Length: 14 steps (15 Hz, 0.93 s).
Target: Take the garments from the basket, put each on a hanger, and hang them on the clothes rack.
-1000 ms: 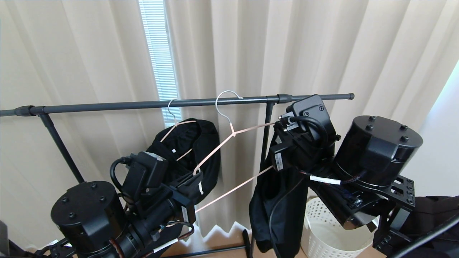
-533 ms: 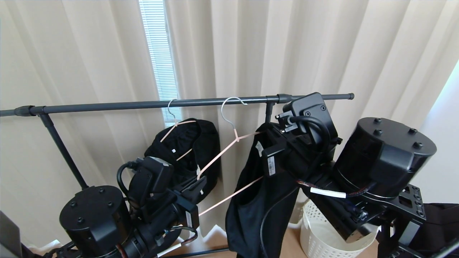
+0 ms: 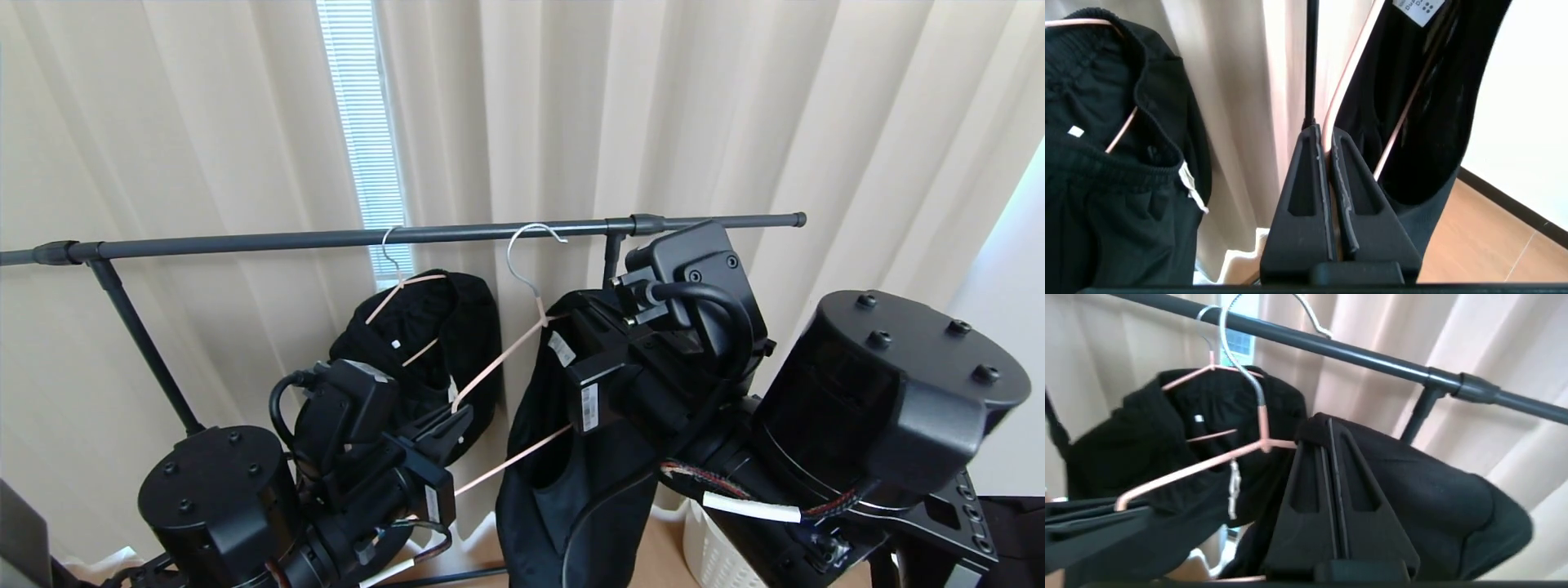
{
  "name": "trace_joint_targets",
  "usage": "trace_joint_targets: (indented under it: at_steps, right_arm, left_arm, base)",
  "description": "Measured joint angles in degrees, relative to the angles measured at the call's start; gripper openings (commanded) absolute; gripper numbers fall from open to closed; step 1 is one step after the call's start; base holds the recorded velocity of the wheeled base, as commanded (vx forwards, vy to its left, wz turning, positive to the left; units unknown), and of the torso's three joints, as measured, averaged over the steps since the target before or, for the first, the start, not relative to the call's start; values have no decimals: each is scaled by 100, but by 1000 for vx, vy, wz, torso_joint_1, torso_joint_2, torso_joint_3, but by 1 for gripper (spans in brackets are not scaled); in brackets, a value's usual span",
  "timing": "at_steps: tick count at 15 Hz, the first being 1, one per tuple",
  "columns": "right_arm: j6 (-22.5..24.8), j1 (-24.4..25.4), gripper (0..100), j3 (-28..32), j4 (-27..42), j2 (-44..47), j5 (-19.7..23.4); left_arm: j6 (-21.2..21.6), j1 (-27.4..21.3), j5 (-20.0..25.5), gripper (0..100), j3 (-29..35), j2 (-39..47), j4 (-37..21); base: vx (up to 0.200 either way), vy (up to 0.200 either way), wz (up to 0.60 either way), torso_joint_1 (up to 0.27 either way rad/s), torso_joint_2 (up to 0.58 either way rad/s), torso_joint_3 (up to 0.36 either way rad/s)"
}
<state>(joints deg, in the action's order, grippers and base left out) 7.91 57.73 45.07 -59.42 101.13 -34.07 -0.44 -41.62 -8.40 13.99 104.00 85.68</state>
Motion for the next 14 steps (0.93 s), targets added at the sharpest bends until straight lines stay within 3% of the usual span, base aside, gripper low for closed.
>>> trace_joint_targets:
  at_steps: [4, 5, 14]
  right_arm:
    - [-22, -40, 0, 66, -9, -11, 9]
    - [-26, -57, 100, 74, -6, -11, 9]
    - [-6, -757, 100, 206, 22, -52, 72]
  left_arm:
    - [1, 0, 9, 0, -35, 0, 90]
    - [11, -2, 17, 0, -57, 0, 183]
    - [37, -129, 41, 0, -240, -17, 429]
  base:
    - [0, 0, 0, 0, 0, 0]
    - [0, 0, 0, 0, 0, 0]
    - [0, 0, 0, 0, 0, 0]
